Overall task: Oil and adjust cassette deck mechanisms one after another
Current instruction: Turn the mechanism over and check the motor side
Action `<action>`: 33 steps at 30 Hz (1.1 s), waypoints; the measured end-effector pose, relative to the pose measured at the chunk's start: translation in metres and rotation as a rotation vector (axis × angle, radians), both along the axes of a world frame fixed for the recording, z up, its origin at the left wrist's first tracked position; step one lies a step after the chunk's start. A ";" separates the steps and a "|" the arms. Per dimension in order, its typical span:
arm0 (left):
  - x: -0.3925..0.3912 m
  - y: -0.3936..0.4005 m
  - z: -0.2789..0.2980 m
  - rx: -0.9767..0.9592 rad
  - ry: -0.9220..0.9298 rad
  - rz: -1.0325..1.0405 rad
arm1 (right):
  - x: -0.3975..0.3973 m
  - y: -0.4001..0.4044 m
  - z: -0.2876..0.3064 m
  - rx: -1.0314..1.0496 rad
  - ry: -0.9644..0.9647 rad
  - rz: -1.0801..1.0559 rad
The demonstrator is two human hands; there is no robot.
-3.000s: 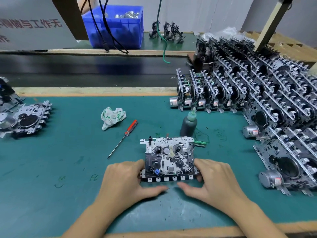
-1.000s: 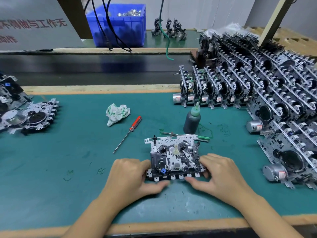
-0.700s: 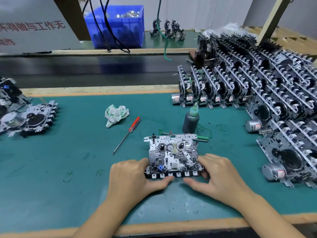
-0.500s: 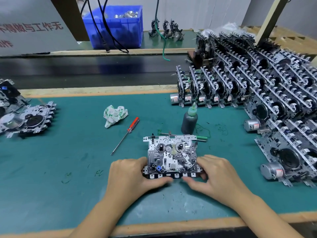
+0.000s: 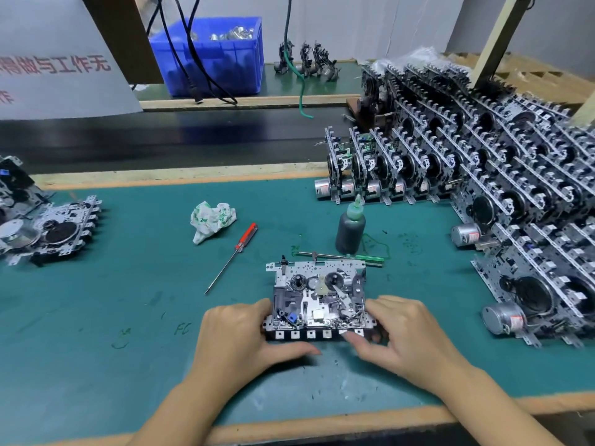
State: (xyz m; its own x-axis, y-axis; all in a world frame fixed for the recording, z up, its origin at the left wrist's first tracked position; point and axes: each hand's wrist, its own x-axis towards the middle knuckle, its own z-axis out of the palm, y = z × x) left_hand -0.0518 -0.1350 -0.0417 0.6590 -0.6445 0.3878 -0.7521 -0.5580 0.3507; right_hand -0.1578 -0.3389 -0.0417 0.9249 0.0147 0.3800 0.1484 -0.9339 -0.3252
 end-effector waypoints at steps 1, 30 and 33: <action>0.001 0.001 0.001 0.003 0.009 -0.003 | 0.000 0.000 0.001 0.000 0.009 -0.008; 0.017 -0.009 0.056 -0.359 0.327 -0.184 | 0.022 0.009 0.025 0.665 0.288 0.019; 0.015 -0.020 0.052 -0.335 0.380 -0.241 | 0.028 0.019 0.020 0.702 0.184 0.031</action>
